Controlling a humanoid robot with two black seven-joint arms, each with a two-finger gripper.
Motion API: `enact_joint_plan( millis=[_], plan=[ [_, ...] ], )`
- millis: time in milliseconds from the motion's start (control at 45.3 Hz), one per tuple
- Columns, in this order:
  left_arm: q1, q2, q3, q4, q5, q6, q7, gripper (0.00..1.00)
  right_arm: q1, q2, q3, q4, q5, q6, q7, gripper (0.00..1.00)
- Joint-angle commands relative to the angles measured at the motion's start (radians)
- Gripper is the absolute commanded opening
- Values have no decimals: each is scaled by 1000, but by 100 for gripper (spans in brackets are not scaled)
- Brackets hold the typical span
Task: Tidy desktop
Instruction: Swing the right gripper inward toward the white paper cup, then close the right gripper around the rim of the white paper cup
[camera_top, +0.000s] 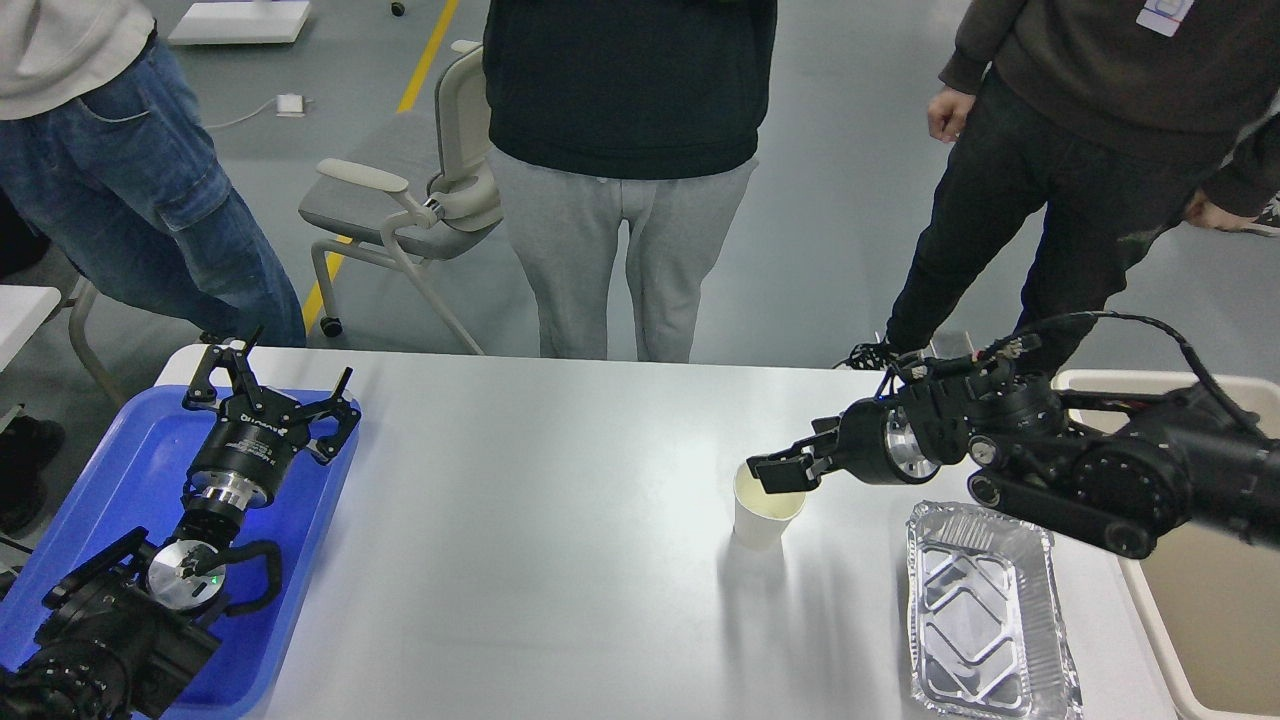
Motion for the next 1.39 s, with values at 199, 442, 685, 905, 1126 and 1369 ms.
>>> enact_joint_plan(
  millis=[199,442,685,905,1126,1369],
  plan=[
    [0,0,0,0,0,0,1,100,-43,131,-97,-194,-76,-72,0,100],
    [0,0,0,0,0,0,0,100,-28,130,-117,-198,-68,-72,34,18],
    [0,0,0,0,0,0,0,100,20,145,-202,-191,-56,-65,117,0],
    [0,0,0,0,0,0,0,100,25,148,-205,-191,-56,-63,117,0],
    [0,0,0,0,0,0,0,100,29,145,-205,-194,-56,-63,117,0],
    [0,0,0,0,0,0,0,100,73,131,-191,-165,-2,-16,115,0]
  ],
)
